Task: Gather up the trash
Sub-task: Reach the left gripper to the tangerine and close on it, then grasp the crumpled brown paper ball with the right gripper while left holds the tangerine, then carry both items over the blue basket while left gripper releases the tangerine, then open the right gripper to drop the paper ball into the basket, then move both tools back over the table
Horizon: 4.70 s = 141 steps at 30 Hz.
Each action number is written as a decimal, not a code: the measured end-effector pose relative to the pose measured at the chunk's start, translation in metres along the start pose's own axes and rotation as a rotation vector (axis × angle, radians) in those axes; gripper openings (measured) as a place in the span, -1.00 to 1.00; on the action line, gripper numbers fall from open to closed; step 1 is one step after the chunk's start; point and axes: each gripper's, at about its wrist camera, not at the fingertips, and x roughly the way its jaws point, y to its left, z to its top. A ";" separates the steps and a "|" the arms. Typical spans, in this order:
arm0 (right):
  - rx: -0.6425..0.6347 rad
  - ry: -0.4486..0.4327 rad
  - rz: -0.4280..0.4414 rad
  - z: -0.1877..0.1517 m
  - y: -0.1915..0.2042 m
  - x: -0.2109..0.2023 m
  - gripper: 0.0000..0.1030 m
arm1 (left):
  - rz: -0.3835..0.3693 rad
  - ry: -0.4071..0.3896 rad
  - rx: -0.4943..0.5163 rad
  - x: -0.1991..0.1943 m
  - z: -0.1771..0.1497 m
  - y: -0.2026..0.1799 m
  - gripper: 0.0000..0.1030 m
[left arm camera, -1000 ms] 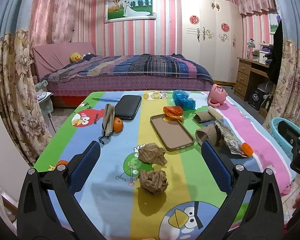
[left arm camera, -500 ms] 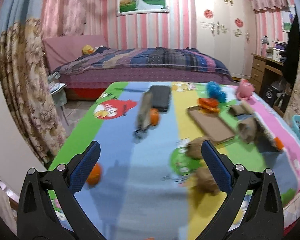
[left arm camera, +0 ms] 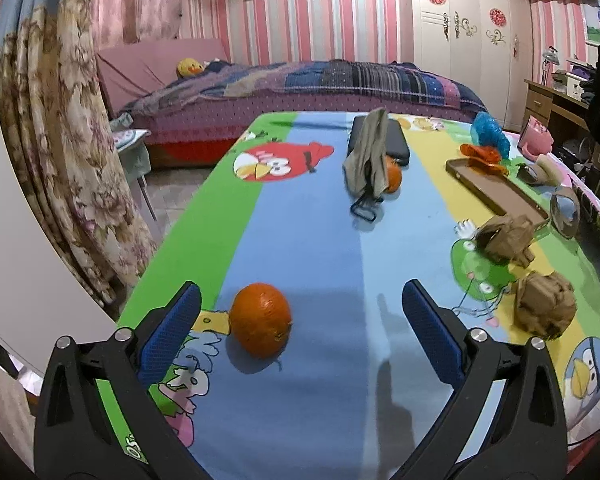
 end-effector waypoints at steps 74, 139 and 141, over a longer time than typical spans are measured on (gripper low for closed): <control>0.214 0.007 -0.261 0.061 -0.256 -0.017 -0.08 | -0.484 -0.143 0.300 -0.067 0.134 -0.382 -0.43; 0.272 0.000 -0.342 0.044 -0.269 0.000 0.86 | -0.321 -0.199 0.258 -0.065 0.129 -0.354 0.89; 0.236 -0.008 -0.309 0.047 -0.247 0.001 0.86 | -0.275 -0.191 0.235 -0.061 0.130 -0.330 0.89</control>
